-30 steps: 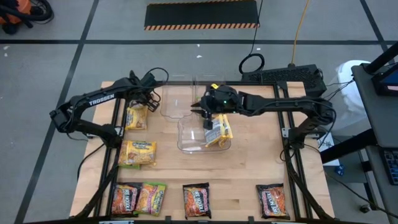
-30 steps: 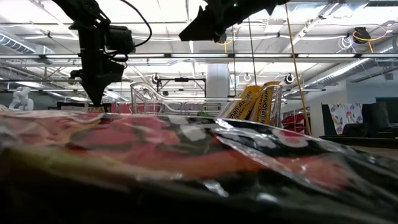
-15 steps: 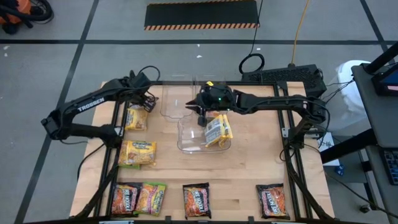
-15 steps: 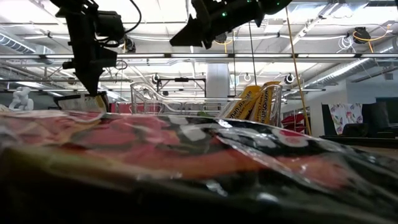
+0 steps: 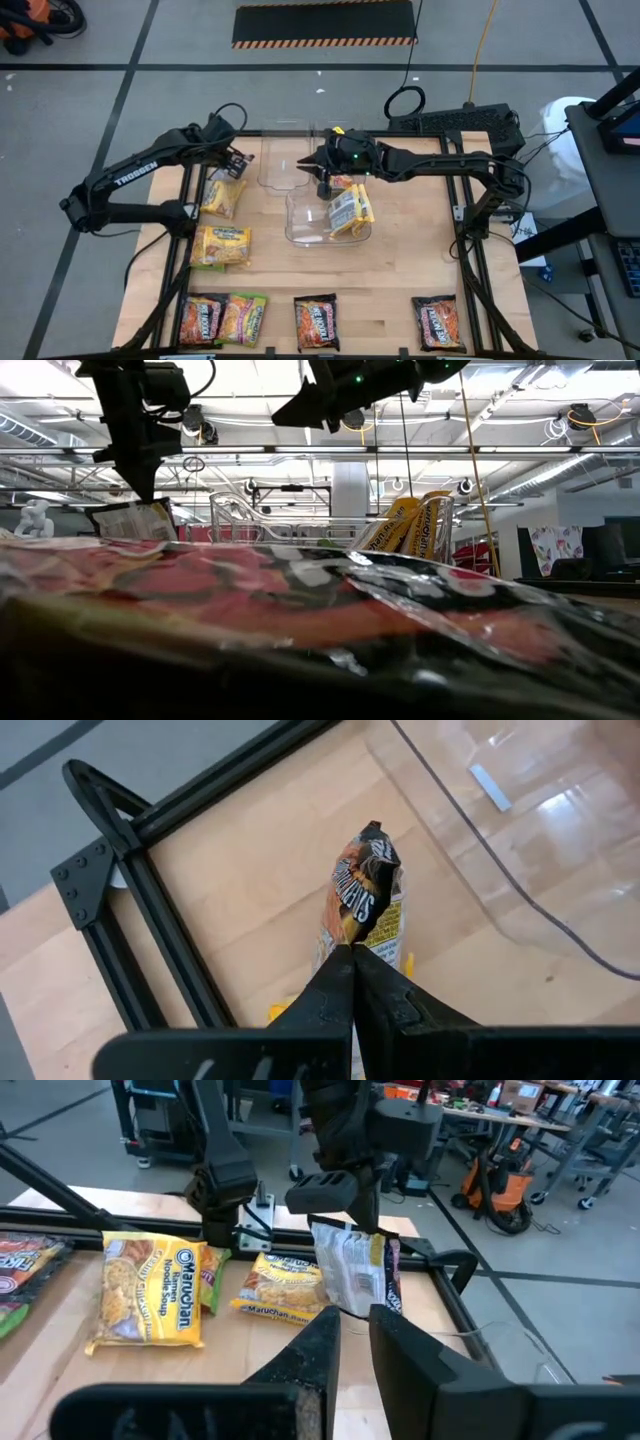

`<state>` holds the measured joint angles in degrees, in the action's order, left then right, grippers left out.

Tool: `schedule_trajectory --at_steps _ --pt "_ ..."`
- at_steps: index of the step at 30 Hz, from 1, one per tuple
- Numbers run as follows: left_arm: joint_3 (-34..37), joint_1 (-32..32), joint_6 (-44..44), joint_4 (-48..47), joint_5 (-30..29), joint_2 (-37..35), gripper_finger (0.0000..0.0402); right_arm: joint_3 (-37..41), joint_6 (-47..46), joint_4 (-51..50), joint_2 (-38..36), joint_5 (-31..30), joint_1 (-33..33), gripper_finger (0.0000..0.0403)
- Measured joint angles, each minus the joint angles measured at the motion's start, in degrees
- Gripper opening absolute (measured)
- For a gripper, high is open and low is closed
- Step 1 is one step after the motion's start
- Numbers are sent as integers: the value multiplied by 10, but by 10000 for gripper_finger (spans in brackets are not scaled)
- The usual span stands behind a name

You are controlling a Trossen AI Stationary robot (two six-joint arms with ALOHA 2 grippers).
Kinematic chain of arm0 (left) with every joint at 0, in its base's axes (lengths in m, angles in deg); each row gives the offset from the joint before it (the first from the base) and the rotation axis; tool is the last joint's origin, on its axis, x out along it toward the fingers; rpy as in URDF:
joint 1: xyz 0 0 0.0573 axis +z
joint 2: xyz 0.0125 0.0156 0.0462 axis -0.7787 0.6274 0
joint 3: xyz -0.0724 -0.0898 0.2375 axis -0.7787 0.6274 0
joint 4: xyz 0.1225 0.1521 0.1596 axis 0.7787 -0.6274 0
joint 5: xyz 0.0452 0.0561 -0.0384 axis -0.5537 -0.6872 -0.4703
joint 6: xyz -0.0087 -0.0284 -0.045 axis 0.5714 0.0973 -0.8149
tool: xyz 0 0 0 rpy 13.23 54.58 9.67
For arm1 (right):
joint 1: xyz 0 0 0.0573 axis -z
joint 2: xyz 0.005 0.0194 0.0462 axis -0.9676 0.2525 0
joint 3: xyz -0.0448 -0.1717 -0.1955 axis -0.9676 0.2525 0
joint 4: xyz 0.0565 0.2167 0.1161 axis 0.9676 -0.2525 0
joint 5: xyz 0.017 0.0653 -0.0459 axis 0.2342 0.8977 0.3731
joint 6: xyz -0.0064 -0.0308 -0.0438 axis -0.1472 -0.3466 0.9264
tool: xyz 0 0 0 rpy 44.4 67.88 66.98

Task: Sort Maruchan noodles
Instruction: Put the black noodle pack into the top left transparent bin

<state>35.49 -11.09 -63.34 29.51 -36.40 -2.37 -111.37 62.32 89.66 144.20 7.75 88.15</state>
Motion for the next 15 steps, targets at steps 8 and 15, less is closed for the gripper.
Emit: schedule_trajectory --at_steps 8,15 --pt "0 1 5 24 -43 0 0 0 2 0 0 0 0 52" --pt "-29 18 16 24 -47 0 0 0 13 0 0 0 0 52"
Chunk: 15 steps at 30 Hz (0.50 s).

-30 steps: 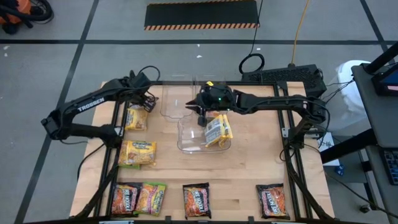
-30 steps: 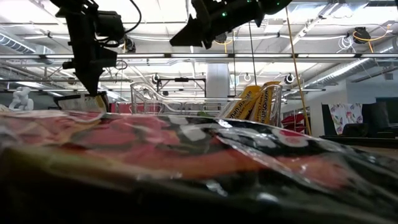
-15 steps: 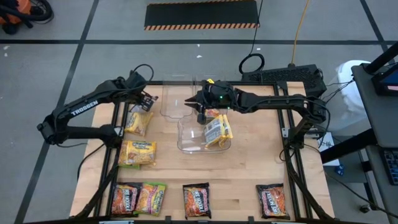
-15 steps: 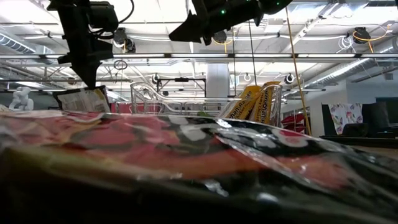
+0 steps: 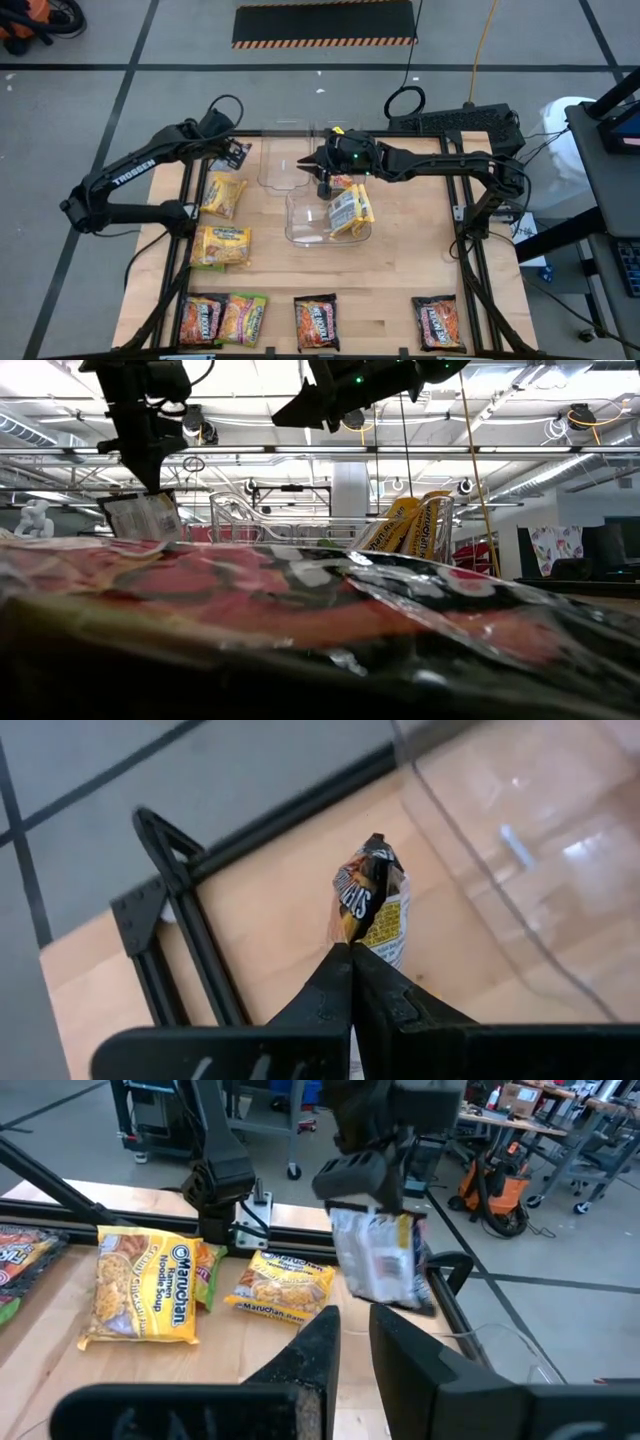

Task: Sort Maruchan noodles
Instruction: Put the black noodle pack into the top left transparent bin

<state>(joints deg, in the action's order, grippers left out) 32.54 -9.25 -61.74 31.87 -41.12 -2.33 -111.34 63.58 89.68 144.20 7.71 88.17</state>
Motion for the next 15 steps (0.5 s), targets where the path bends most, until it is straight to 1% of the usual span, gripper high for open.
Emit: schedule_trajectory --at_steps 10,15 --pt "-102 21 33 1 -1 1 0 0 12 0 -6 -1 0 52" --pt "-151 21 41 2 -1 9 0 0 20 -13 -31 -32 7 52"
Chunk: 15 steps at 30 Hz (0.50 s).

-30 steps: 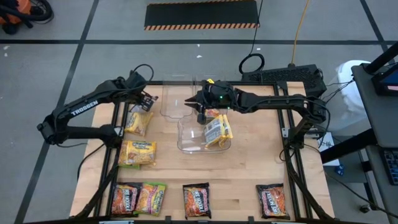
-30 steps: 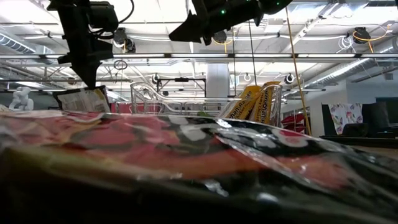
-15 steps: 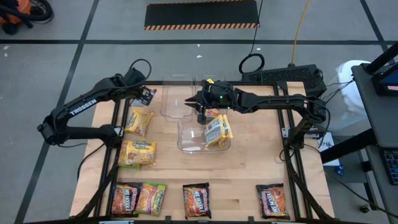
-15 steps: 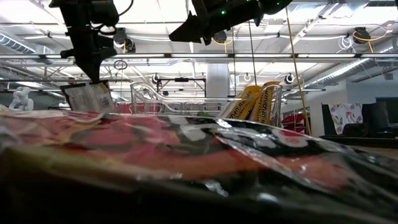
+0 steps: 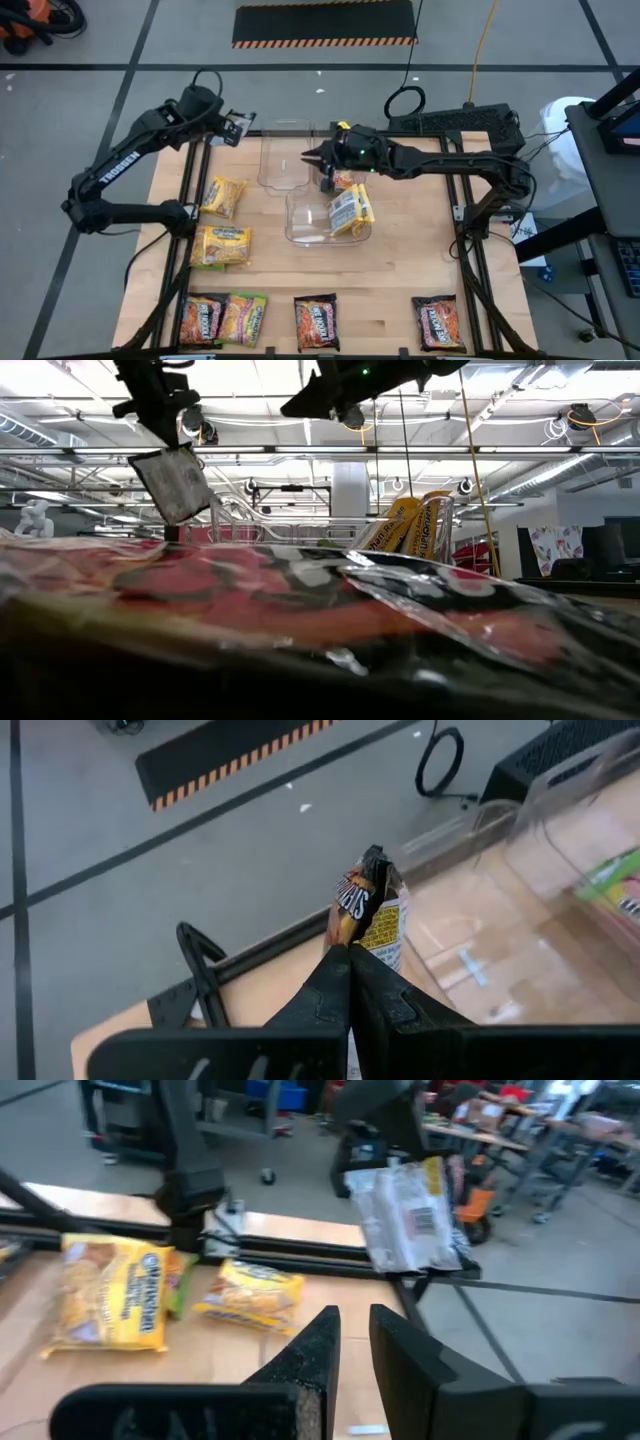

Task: Sort Maruchan noodles
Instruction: Put the black noodle pack into the top left transparent bin

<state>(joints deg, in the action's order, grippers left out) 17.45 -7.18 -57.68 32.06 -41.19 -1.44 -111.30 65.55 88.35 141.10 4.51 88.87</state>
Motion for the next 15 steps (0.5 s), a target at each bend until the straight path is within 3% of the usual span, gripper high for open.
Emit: schedule_trajectory --at_steps 15 --pt "-106 -28 35 0 26 109 0 0 11 -67 -91 -3 43 52"
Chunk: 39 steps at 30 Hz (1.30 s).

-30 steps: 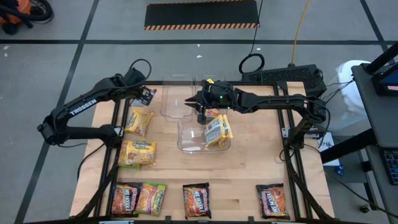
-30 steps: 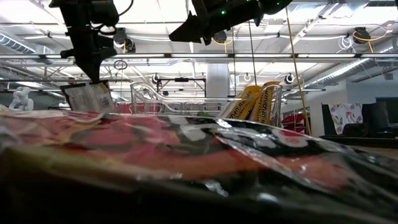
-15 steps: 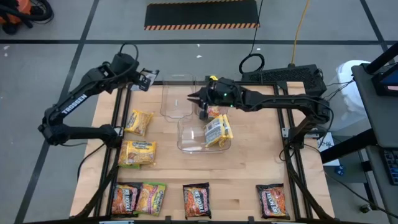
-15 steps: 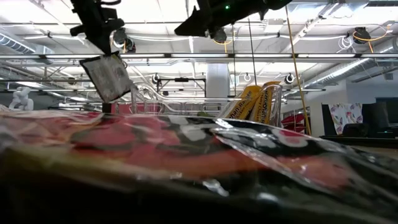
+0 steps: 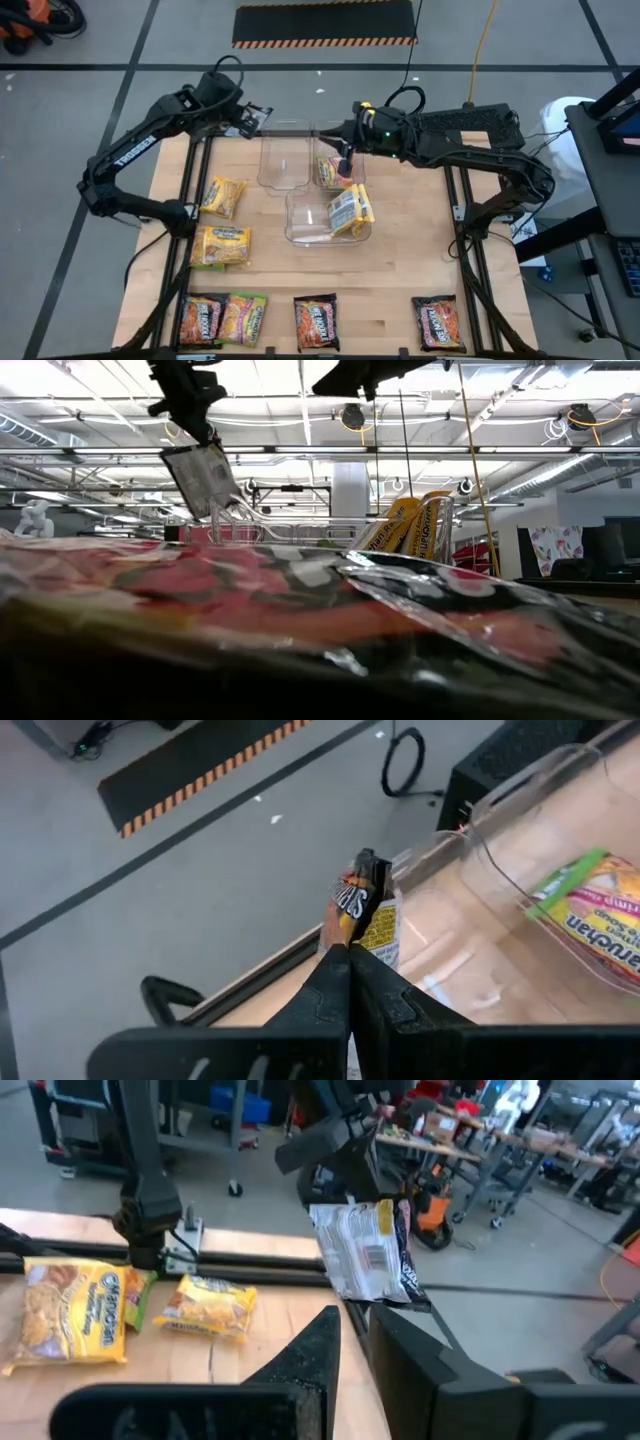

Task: Sort Maruchan noodles
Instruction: Put the black noodle pack into the top left transparent bin

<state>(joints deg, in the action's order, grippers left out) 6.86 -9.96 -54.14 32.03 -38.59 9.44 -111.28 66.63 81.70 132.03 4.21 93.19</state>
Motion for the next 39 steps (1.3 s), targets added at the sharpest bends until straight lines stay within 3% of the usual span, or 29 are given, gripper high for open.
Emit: schedule_trajectory --at_steps 19,31,39 --pt "-21 -47 15 32 32 107 0 0 2 -67 -14 -28 10 52" --pt "-21 -62 17 28 51 116 0 0 4 -71 -14 -28 10 52" --pt "-21 -89 20 -31 53 116 0 0 13 -71 -14 -28 10 52"
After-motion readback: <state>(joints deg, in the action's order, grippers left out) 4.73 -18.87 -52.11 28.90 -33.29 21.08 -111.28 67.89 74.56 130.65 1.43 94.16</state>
